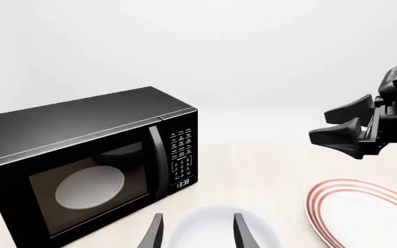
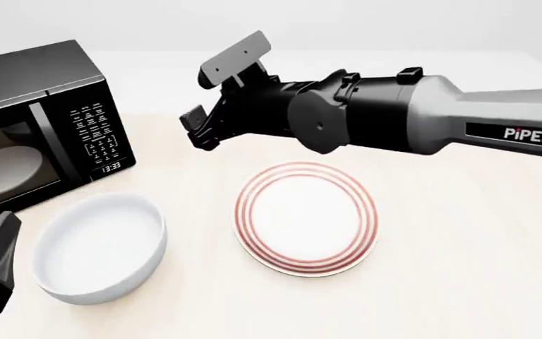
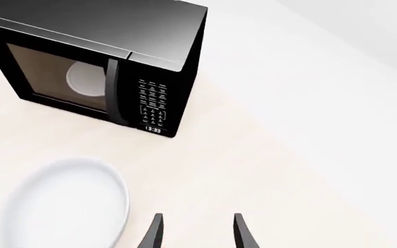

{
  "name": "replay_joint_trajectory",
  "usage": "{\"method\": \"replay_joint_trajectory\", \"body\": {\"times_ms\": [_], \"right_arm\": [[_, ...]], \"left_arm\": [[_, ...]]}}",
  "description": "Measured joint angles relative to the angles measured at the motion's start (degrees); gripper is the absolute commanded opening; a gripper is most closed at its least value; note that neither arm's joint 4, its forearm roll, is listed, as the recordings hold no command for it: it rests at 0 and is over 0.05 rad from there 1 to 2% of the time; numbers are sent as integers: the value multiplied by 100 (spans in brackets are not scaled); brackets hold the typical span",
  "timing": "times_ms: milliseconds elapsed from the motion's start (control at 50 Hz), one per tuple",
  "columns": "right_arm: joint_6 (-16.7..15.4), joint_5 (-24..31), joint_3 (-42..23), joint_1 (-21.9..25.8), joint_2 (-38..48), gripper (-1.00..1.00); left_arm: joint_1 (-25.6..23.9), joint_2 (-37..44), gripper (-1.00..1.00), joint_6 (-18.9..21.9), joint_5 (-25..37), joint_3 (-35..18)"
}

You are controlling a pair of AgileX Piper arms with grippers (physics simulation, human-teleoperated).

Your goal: Put the white bowl to the right of the plate.

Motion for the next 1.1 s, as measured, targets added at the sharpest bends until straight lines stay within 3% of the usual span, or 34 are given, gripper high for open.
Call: {"method": "replay_joint_trajectory", "body": {"times_ms": [620, 1100], "right_arm": [[494, 215, -759, 873, 864, 100], [1183, 333, -937, 805, 1433, 100]], "left_arm": [[0, 0, 100, 0, 0, 0], [0, 0, 100, 0, 0, 0]]}}
